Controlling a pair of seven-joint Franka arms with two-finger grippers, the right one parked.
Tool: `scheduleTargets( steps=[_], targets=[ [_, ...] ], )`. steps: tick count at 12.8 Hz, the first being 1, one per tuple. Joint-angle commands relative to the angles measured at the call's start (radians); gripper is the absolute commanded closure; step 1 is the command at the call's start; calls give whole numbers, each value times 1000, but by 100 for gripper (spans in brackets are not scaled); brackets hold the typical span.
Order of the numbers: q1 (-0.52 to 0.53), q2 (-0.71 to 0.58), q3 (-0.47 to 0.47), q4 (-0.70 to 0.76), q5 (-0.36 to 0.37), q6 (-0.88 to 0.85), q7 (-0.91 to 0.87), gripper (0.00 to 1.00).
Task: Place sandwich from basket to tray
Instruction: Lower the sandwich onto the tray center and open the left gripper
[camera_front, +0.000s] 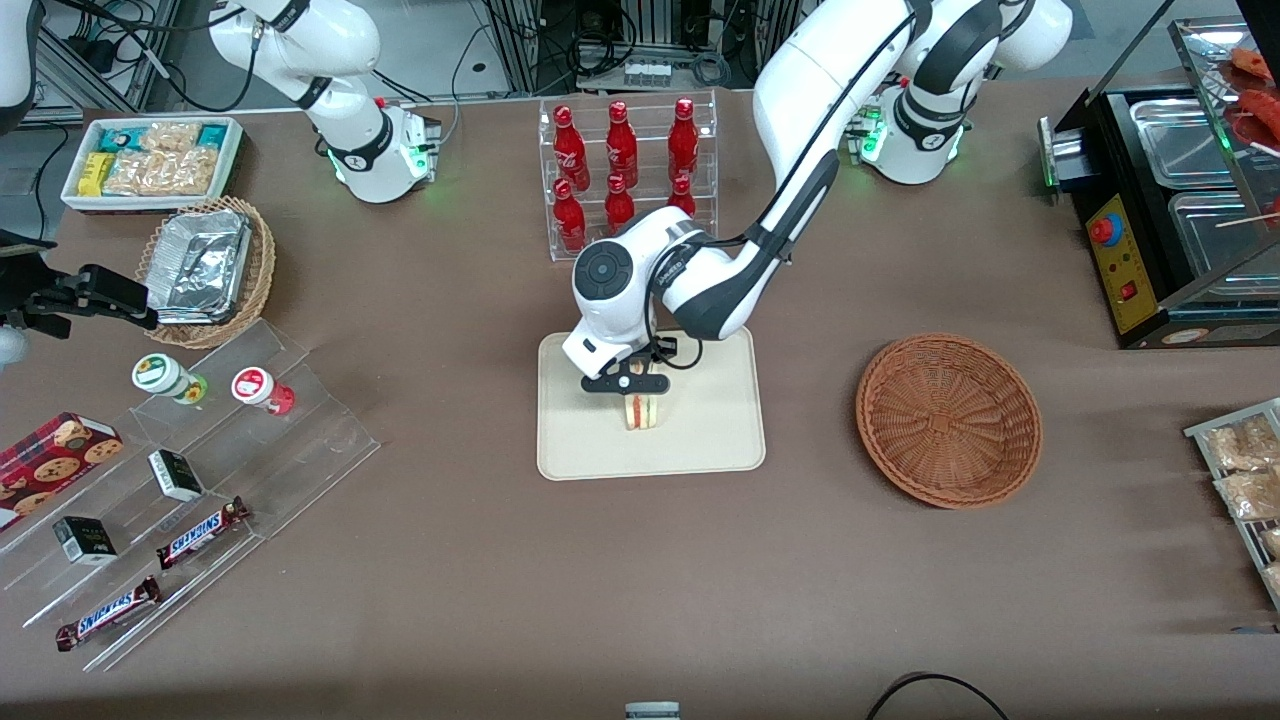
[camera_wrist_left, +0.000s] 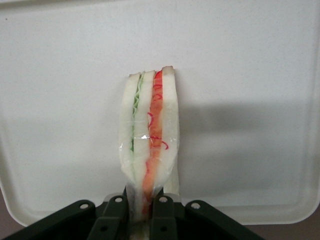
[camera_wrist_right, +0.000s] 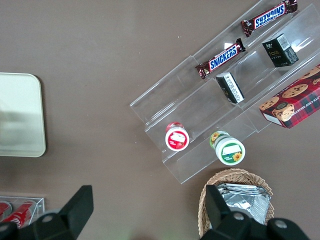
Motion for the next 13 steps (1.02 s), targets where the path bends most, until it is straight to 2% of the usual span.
scheduleTargets(
  steps=[1,2,3,6,9,13],
  targets=[
    [-15,17,14,39,15,4,-23,43],
    [-17,16,17,39,17,4,-26,13],
    [-14,7,18,39,17,1,-28,1],
    [-1,-41,18,38,15,-16,-30,1],
    [44,-166,21,35,3,-190,-31,1],
    [175,-347,20,18,-2,-410,-30,0]
  ],
)
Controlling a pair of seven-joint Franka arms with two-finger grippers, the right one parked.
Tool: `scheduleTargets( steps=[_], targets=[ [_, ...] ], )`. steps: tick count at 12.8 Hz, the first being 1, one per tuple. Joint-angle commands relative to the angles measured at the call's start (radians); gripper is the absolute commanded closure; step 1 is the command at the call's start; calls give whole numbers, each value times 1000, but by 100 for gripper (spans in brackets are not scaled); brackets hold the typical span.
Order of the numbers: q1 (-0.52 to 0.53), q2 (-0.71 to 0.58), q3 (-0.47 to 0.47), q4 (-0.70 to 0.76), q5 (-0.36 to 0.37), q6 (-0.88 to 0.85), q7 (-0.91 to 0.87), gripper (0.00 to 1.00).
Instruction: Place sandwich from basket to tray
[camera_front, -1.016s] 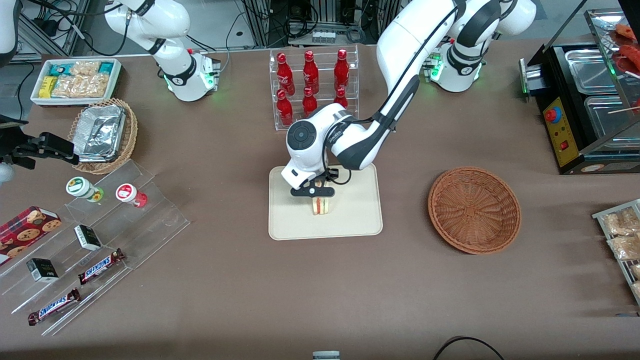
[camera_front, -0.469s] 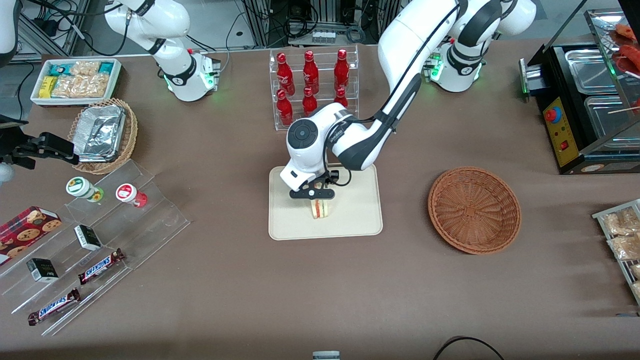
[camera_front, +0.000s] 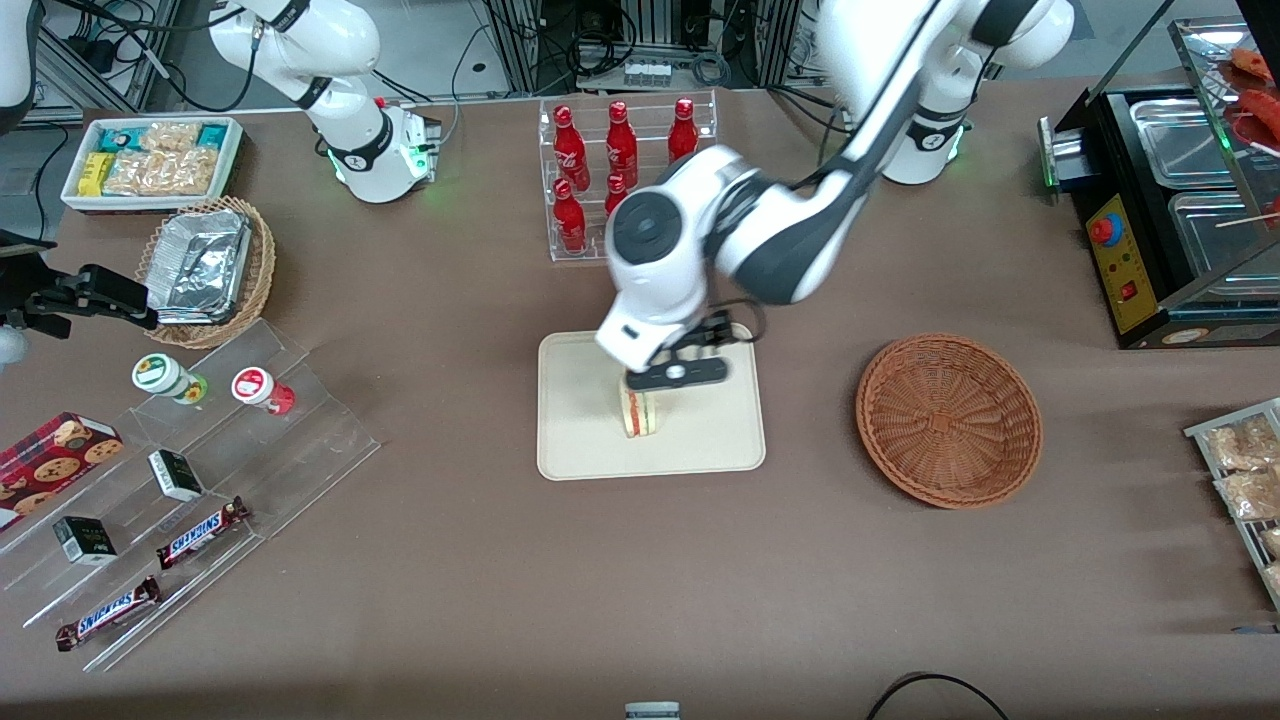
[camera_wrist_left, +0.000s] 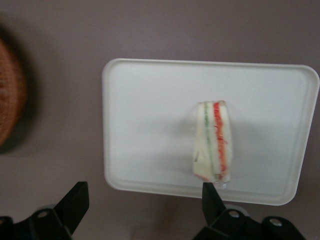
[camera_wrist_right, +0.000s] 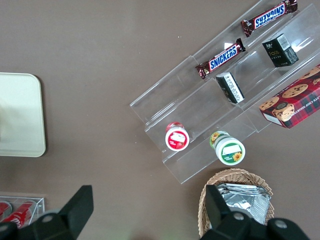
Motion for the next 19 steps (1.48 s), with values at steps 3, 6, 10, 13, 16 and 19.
scheduleTargets(
  steps=[3,6,10,13,16,19],
  targets=[
    [137,-225,-5,-108,13,-151,-13,0],
    [214,-381,-5,-219,14,-164,19,0],
    [281,-530,-2,-349,14,-170,138,0],
    [280,-578,96,-356,2,-222,290,0],
    [280,-601,180,-356,-7,-248,431,0],
    [281,-601,254,-346,-38,-262,530,0]
  ],
)
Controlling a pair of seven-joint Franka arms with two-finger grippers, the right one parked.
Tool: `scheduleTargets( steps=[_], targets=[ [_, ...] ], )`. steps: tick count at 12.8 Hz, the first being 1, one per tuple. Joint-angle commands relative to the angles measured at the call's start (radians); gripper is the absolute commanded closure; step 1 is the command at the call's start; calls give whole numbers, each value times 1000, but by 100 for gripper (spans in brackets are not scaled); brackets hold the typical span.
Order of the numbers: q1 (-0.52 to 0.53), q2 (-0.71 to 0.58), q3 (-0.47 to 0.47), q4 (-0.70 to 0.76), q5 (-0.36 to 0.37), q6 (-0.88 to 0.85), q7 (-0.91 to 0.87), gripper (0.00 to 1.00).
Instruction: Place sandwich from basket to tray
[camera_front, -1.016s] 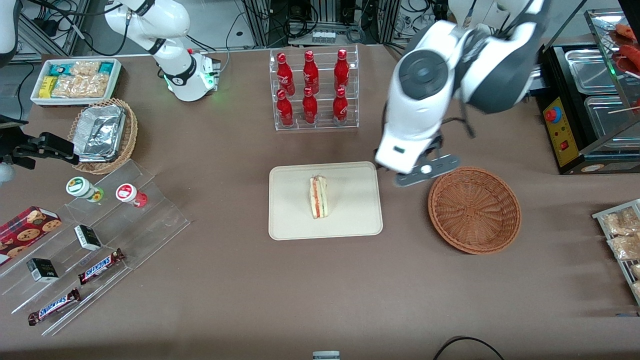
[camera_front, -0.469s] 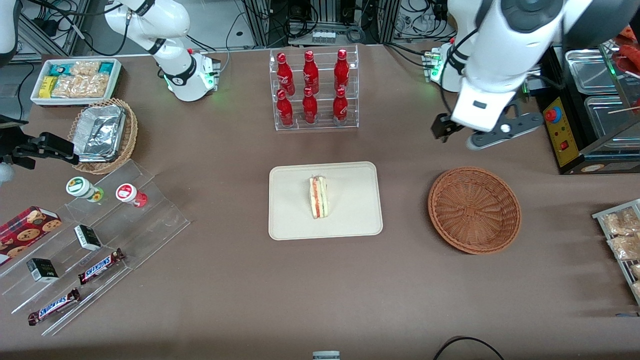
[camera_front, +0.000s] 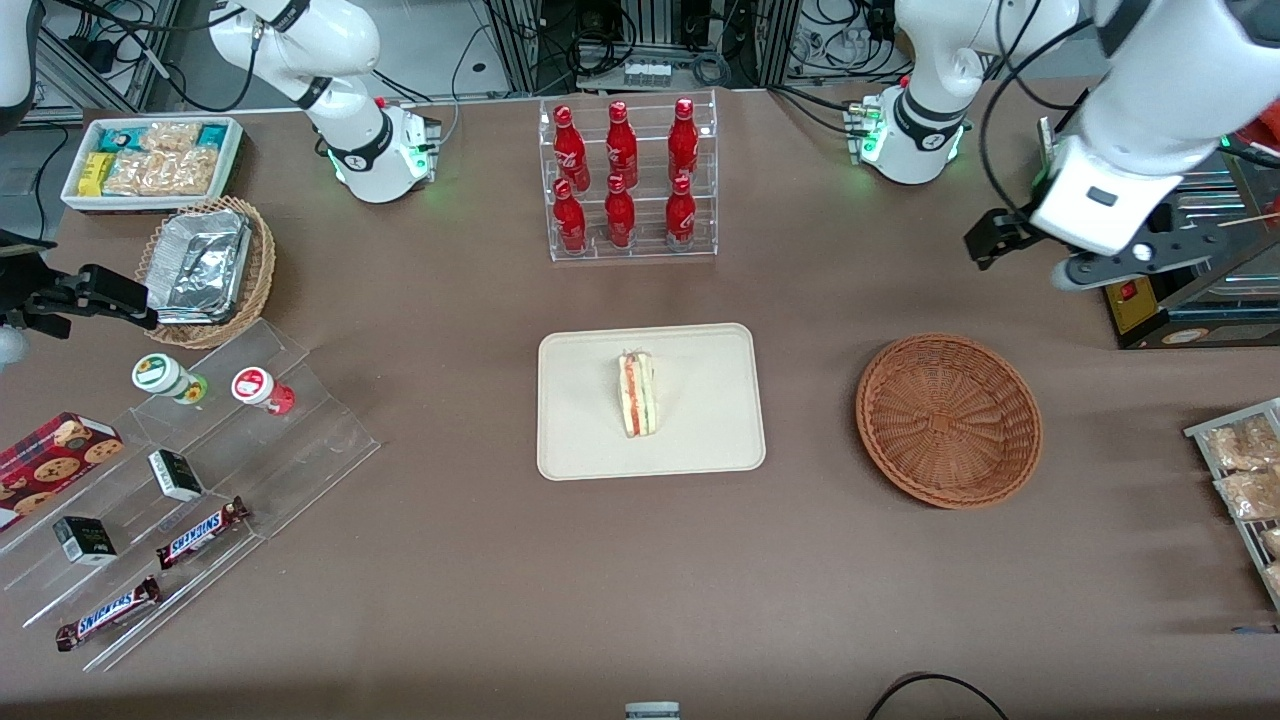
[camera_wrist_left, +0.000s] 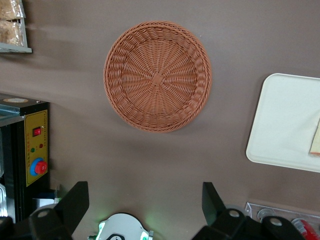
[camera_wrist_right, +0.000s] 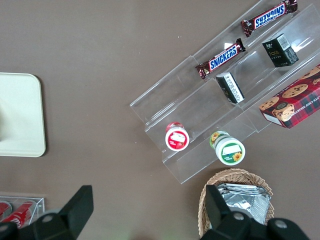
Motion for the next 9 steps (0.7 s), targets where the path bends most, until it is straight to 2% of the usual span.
scheduleTargets(
  steps=[1,5,6,9],
  targets=[
    [1,-23,31,-14,-19,-11,58,0],
    [7,-17,34,-5,-20,2,158,0],
    [121,-11,9,-3,-23,4,192,0],
    [272,-14,-128,6,-50,-1,276,0]
  ],
)
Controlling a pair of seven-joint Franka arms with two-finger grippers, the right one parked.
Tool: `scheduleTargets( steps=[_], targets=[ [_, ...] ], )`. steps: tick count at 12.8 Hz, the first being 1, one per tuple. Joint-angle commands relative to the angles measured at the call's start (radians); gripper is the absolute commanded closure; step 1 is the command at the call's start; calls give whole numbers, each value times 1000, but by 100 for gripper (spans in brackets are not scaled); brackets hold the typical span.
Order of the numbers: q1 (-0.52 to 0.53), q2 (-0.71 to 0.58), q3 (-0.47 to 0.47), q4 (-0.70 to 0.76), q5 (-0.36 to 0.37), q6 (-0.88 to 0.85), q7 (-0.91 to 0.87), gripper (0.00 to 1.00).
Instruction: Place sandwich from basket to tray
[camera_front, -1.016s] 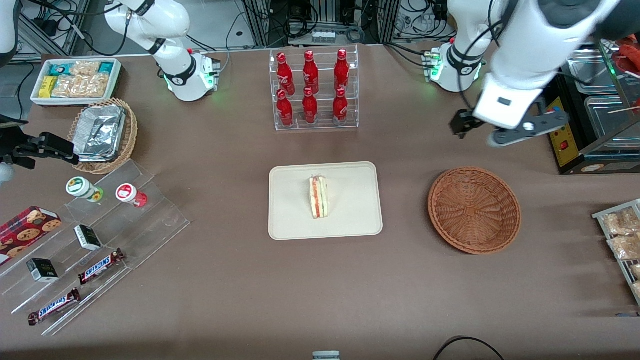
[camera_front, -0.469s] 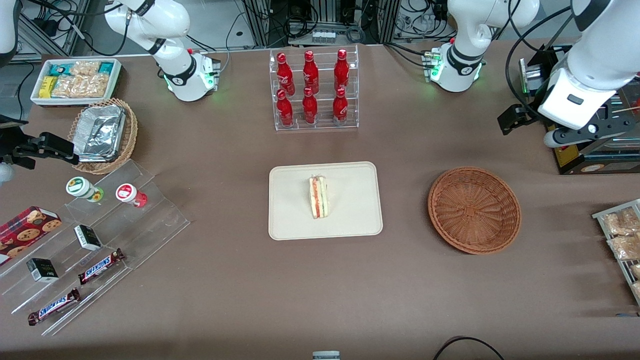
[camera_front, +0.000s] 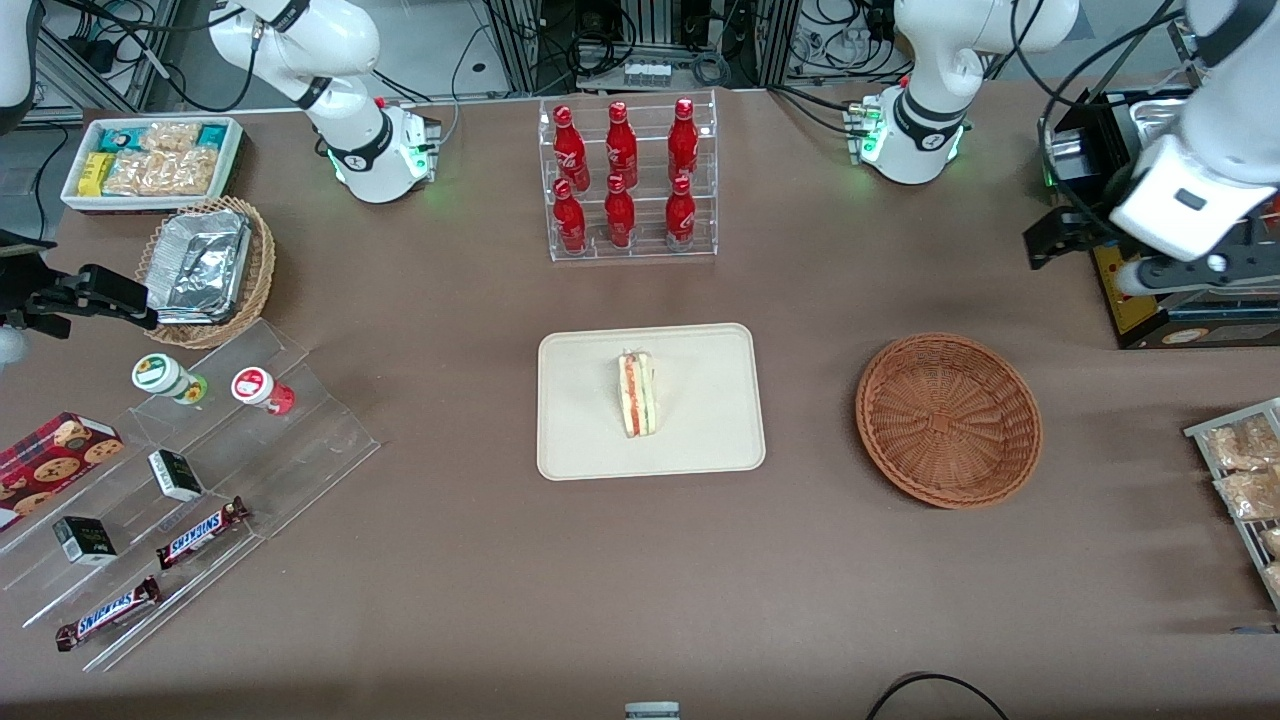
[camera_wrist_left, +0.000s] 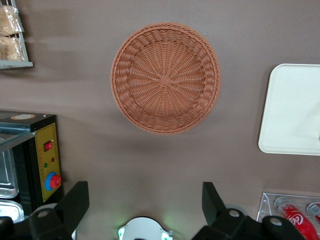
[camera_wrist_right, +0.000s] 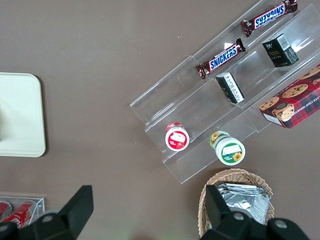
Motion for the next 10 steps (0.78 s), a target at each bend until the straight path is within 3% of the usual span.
scheduleTargets(
  steps=[1,6,10],
  targets=[
    [156,-13,-139,4,-22,-3,65,0],
    [166,93,-169,148,-23,-22,67,0],
    [166,86,-168,148,-58,-29,65,0]
  ],
)
